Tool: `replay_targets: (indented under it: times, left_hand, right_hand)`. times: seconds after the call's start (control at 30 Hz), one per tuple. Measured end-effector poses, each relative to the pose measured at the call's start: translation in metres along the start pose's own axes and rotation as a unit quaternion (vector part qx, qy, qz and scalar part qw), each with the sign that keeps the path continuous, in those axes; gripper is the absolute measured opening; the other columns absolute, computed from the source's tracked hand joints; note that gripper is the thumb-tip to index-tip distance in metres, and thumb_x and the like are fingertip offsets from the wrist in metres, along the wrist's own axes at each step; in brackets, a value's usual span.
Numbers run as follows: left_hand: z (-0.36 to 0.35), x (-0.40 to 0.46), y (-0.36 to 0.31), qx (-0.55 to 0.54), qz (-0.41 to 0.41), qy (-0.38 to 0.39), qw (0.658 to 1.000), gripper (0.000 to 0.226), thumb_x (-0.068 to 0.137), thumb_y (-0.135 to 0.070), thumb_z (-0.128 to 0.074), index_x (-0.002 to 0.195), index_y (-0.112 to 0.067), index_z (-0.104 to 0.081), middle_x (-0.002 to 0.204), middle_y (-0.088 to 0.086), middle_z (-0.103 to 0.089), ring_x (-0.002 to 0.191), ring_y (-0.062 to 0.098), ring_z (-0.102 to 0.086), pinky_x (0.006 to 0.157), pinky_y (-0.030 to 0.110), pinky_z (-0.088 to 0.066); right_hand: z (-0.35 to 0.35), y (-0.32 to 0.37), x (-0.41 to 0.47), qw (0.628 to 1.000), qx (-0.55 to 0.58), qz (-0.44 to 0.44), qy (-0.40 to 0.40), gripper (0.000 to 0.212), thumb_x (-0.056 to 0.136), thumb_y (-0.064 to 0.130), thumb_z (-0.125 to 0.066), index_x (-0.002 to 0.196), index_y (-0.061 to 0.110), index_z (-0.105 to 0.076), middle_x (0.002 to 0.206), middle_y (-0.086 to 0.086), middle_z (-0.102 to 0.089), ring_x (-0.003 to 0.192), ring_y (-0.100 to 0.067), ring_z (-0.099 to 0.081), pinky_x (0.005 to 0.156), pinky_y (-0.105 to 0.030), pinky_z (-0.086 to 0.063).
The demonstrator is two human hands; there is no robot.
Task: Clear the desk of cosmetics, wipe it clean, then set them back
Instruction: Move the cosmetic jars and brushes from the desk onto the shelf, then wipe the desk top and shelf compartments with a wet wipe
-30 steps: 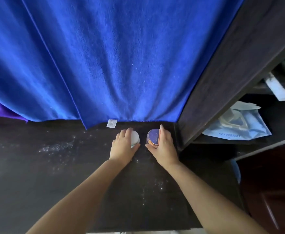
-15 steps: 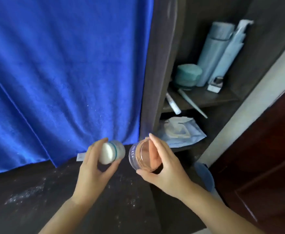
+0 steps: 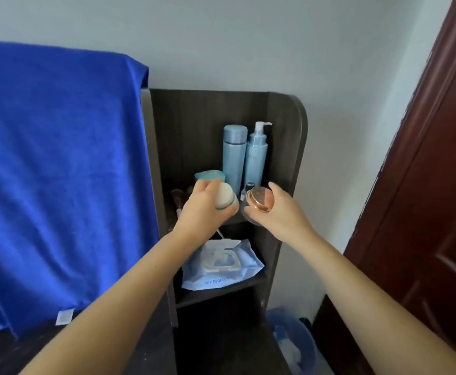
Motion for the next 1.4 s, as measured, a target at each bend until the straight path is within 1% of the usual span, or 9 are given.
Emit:
replay_targets:
  times: [0.1,0.23,0.7,0.83,0.97,1.07,1.13,1.27,1.4]
  left_hand:
    - [-0.014,0.006,0.004,0.045,0.022,0.026,0.998,0.066,0.080,-0.038,-0.066,0.135,-0.013,-0.040,0.127,0.008,-0.040,0.110,0.025,-0.049,0.095,0.036,-0.042]
    - [-0.021,0.007,0.004,0.091,0.040,0.009,0.995,0.065,0.079,-0.036,-0.067,0.133,-0.012,-0.039,0.124,0.011,-0.040,0.105,0.030,-0.052,0.087,0.037,-0.046]
    - [-0.016,0.012,0.023,0.113,0.053,-0.010,0.992,0.057,0.078,-0.033,-0.069,0.123,-0.010,-0.044,0.121,0.012,-0.044,0.106,0.030,-0.050,0.084,0.039,-0.045]
    - [-0.009,0.001,0.012,0.166,-0.023,-0.061,0.984,0.054,0.082,-0.031,-0.064,0.128,-0.012,-0.044,0.127,0.011,-0.045,0.113,0.025,-0.046,0.081,0.033,-0.045]
    - [-0.009,-0.044,-0.013,0.067,-0.230,-0.153,0.959,0.020,0.087,-0.017,-0.052,0.106,-0.011,-0.052,0.101,0.010,-0.058,0.094,0.017,-0.049,0.078,0.018,-0.037]
    - [-0.053,-0.094,0.006,0.052,-0.321,-0.015,0.945,0.012,0.090,-0.017,-0.046,0.099,-0.011,-0.053,0.090,0.006,-0.060,0.084,0.018,-0.052,0.075,0.023,-0.043]
    - [-0.089,-0.107,0.043,0.079,-0.243,0.062,0.965,0.014,0.089,-0.021,-0.047,0.100,-0.014,-0.053,0.090,0.003,-0.060,0.083,0.018,-0.055,0.070,0.027,-0.046]
    - [-0.122,-0.080,0.119,0.054,0.154,0.027,0.986,0.035,0.089,-0.019,-0.053,0.121,-0.005,-0.047,0.114,0.016,-0.054,0.107,0.031,-0.051,0.083,0.033,-0.043]
    - [-0.143,-0.049,0.147,0.129,0.266,0.093,0.951,0.048,0.092,-0.034,-0.049,0.127,-0.003,-0.042,0.127,0.021,-0.044,0.110,0.035,-0.049,0.088,0.038,-0.042]
  right_hand:
    - [-0.013,-0.009,0.017,1.000,-0.003,-0.006,-0.001,0.078,0.070,0.043,-0.073,0.130,0.008,-0.037,0.125,-0.009,-0.054,0.111,-0.024,-0.053,0.080,-0.027,-0.041]
    - [-0.023,-0.016,0.029,1.000,0.002,-0.005,-0.002,0.095,0.069,0.043,-0.074,0.140,0.007,-0.023,0.134,-0.012,-0.046,0.121,-0.028,-0.047,0.094,-0.037,-0.042]
    - [-0.049,-0.017,0.028,0.995,0.070,0.062,-0.023,0.086,0.080,0.033,-0.069,0.144,0.012,-0.017,0.147,-0.012,-0.029,0.131,-0.023,-0.036,0.097,-0.024,-0.033]
    - [-0.031,-0.029,0.011,0.990,0.061,0.110,-0.062,0.071,0.085,0.031,-0.064,0.142,0.014,-0.025,0.146,-0.006,-0.033,0.132,-0.016,-0.035,0.099,-0.016,-0.026]
    - [-0.021,-0.056,-0.017,0.975,0.077,0.187,-0.095,0.038,0.090,0.020,-0.055,0.126,0.012,-0.048,0.124,-0.004,-0.052,0.112,-0.010,-0.052,0.094,-0.015,-0.042]
    - [-0.042,-0.089,-0.030,0.987,0.060,0.147,-0.015,0.020,0.091,0.013,-0.053,0.110,0.012,-0.059,0.105,0.001,-0.058,0.092,-0.009,-0.057,0.079,-0.009,-0.044]
    - [-0.069,-0.114,-0.029,0.992,0.031,0.115,0.043,0.013,0.090,0.010,-0.054,0.098,0.011,-0.064,0.096,-0.003,-0.062,0.084,-0.016,-0.060,0.075,-0.026,-0.051]
    - [-0.124,-0.138,-0.012,0.989,-0.012,0.071,0.128,0.014,0.090,0.012,-0.051,0.095,0.009,-0.064,0.097,-0.008,-0.064,0.087,-0.024,-0.062,0.075,-0.042,-0.051]
    - [-0.169,-0.133,0.018,0.982,-0.028,0.080,0.166,0.025,0.092,0.011,-0.049,0.115,0.008,-0.060,0.118,-0.009,-0.060,0.109,-0.026,-0.056,0.088,-0.034,-0.044]
Point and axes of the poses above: each hand's wrist, its own x-axis towards the middle knuckle, its own z-axis out of the back of the hand, y = z × x, the point moved 1 cm from there along x, towards the middle knuckle
